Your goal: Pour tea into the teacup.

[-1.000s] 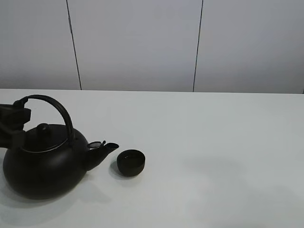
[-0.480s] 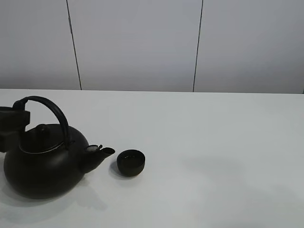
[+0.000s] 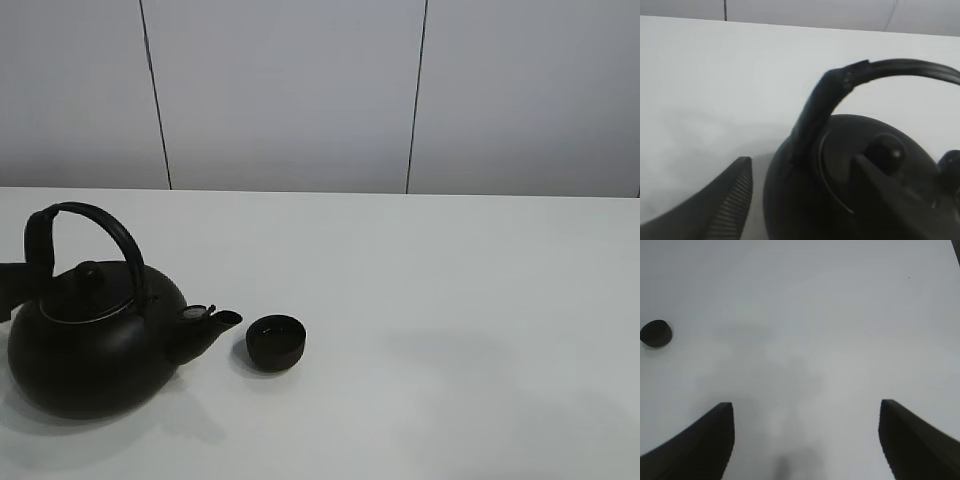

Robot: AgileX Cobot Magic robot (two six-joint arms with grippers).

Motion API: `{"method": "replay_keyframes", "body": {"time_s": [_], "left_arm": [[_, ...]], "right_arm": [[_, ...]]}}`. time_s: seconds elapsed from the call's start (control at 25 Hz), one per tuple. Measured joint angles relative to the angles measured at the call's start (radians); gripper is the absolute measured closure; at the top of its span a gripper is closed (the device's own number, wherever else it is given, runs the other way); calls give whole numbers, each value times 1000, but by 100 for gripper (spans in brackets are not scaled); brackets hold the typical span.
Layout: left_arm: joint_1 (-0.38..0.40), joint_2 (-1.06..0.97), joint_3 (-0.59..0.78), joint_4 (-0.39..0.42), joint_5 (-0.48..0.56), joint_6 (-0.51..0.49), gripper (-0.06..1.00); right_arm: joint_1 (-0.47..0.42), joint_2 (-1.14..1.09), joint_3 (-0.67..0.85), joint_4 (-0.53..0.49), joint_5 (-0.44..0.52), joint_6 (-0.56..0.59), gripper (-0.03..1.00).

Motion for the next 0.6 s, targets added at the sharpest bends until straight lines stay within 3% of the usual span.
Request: {"method": "replay_keyframes", "body": {"time_s": [0.28, 0.6], "left_arm": [[52, 0, 0, -37, 0, -9, 52], [172, 0, -39, -29, 33, 29, 52]], "right_arm": [[0, 0, 0, 0, 0, 0, 42], [0, 0, 0, 0, 0, 0, 42]]}}
